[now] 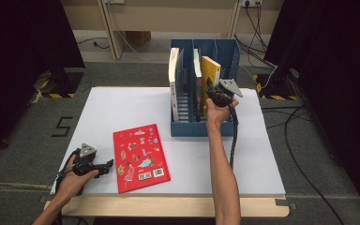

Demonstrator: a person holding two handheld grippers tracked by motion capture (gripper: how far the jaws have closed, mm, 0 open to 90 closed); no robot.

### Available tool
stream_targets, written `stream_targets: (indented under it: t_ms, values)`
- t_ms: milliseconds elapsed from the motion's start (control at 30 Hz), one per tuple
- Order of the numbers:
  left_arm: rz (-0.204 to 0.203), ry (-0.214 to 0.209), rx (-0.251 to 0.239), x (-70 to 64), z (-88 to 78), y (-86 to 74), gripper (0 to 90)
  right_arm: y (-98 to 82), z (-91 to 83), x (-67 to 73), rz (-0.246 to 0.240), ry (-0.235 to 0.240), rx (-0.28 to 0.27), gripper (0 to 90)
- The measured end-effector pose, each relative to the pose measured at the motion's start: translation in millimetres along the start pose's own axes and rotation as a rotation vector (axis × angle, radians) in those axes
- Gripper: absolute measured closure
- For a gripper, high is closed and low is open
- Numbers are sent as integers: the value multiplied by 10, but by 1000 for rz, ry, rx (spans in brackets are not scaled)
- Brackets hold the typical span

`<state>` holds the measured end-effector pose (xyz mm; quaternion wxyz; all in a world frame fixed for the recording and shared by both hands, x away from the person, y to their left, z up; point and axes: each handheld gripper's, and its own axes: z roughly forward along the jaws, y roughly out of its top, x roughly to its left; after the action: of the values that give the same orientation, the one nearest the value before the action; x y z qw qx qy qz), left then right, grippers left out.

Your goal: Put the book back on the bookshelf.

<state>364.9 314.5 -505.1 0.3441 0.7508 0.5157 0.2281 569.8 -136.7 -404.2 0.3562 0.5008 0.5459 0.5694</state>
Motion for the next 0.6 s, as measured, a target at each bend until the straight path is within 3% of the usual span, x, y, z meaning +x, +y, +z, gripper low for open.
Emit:
stream_targets:
  t_ms: [267, 600]
  values:
    - [2, 1, 0, -3, -1, 0, 165, 83, -53, 42, -57, 6, 104, 749]
    - [2, 4, -1, -6, -1, 0, 165, 68, -265, -16, -100, 61, 205, 736]
